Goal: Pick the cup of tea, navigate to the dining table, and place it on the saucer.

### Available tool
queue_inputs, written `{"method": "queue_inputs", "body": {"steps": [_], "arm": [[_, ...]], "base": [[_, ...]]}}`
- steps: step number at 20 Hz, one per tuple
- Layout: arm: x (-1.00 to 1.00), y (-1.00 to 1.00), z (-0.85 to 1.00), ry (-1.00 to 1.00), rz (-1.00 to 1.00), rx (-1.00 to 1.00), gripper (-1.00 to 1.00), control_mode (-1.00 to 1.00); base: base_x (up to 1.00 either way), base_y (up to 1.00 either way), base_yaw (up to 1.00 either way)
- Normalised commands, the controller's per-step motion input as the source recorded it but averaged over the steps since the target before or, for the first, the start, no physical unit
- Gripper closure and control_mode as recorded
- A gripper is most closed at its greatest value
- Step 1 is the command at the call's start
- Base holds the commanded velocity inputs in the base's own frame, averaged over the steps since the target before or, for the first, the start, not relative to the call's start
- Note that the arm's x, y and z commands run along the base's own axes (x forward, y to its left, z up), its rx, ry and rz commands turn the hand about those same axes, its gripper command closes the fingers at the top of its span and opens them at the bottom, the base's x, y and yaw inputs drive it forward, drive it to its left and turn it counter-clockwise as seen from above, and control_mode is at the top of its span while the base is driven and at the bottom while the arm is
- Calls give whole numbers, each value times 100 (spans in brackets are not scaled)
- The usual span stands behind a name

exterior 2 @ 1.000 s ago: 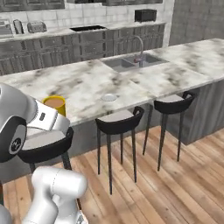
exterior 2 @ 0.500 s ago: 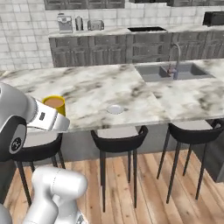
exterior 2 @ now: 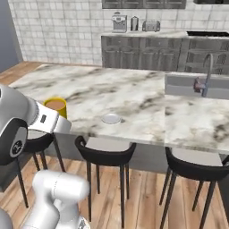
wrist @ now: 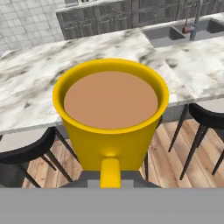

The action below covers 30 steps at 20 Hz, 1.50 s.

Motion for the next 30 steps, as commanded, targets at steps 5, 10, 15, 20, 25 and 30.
{"method": "queue_inputs", "body": {"steps": [5,10,15,20,25,30], "arm": [[0,0,0,0,0,0,100,100],[0,0,0,0,0,0,100,100],[0,0,0,0,0,0,100,100],[0,0,0,0,0,0,100,100],[0,0,0,0,0,0,100,100],[0,0,0,0,0,0,100,100]], "base": [[26,-86,23],[29,-30,2],[83,4,0],[100,3,-1],[41,0,0],[0,0,0]]}}
